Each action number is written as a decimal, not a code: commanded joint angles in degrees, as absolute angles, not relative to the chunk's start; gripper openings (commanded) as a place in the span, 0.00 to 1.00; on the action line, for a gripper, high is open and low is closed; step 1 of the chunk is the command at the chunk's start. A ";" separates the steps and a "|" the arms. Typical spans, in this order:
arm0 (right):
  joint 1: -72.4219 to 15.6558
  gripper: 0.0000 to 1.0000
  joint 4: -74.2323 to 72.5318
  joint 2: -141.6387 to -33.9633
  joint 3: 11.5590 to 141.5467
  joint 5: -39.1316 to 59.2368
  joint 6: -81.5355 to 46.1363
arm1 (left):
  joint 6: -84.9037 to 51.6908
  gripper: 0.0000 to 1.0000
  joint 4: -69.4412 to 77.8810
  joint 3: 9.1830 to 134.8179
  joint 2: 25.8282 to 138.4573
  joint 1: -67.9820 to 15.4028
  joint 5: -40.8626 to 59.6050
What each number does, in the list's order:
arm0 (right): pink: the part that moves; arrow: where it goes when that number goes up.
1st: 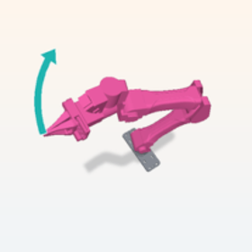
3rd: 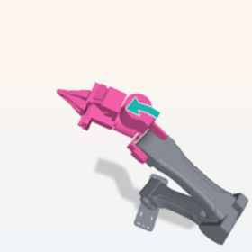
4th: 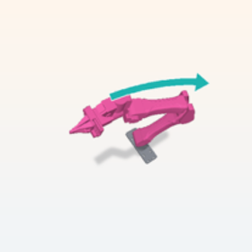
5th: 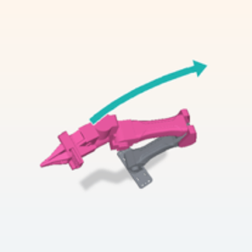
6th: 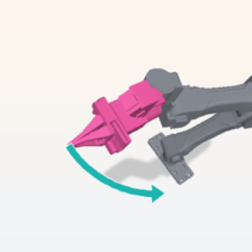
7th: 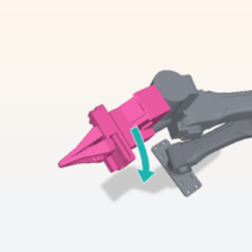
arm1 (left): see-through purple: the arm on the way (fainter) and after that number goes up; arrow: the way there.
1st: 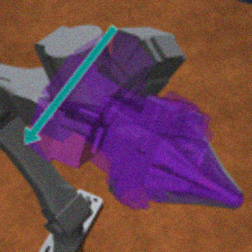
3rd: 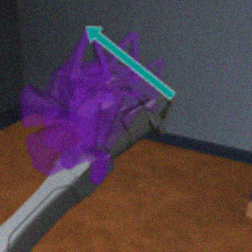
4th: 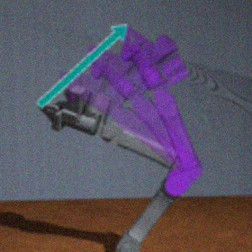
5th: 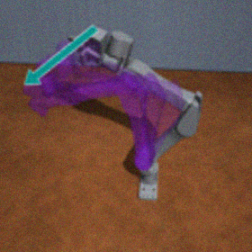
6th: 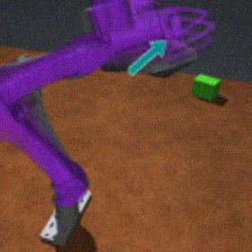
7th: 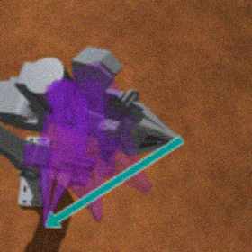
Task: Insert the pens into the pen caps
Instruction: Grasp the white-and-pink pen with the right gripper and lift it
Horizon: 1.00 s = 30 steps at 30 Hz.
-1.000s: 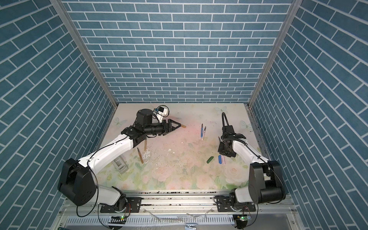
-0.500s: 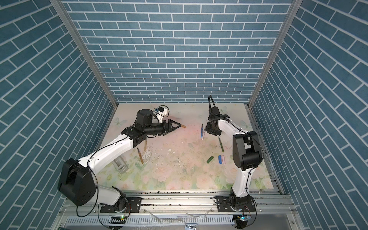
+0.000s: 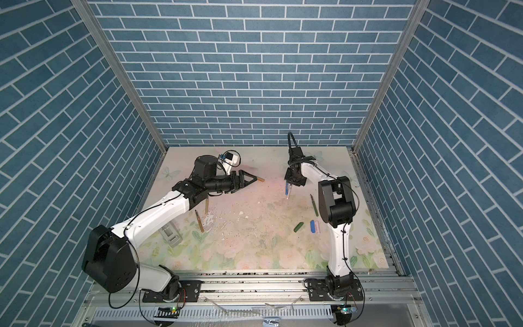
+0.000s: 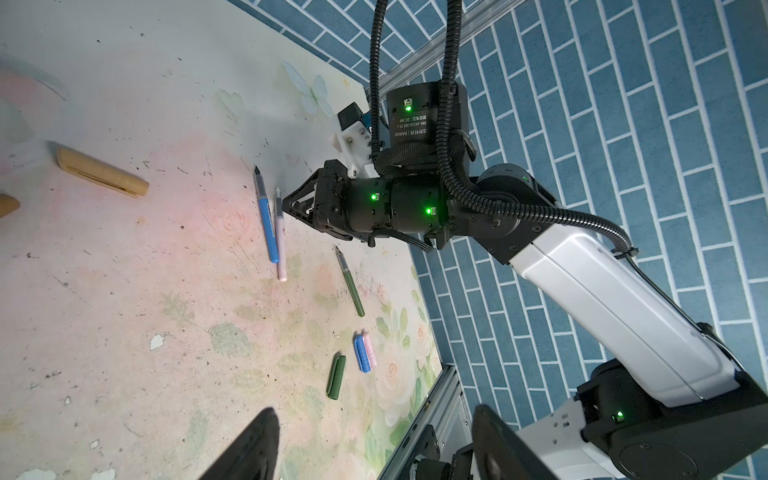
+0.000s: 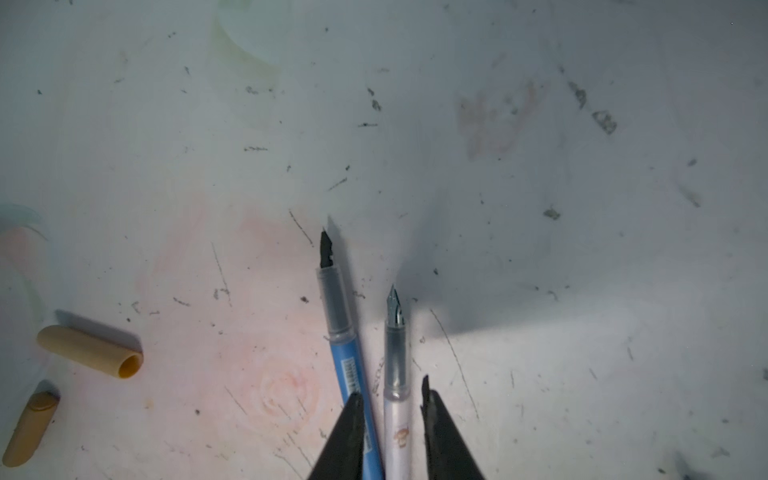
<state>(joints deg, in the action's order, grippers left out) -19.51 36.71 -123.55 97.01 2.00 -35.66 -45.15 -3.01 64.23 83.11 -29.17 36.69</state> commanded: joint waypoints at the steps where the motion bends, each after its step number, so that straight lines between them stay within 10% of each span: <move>1: -19.73 0.26 40.05 -125.24 99.21 1.84 -36.41 | -43.75 0.75 -3.42 64.16 81.72 -29.40 36.13; 23: -19.95 0.06 39.75 -123.74 96.00 -0.43 -36.74 | -43.52 0.75 -3.32 64.00 80.91 -28.95 35.69; 30: -19.95 0.04 32.71 -112.14 86.74 -2.05 -36.22 | -44.15 1.00 2.52 60.10 79.35 -26.56 31.43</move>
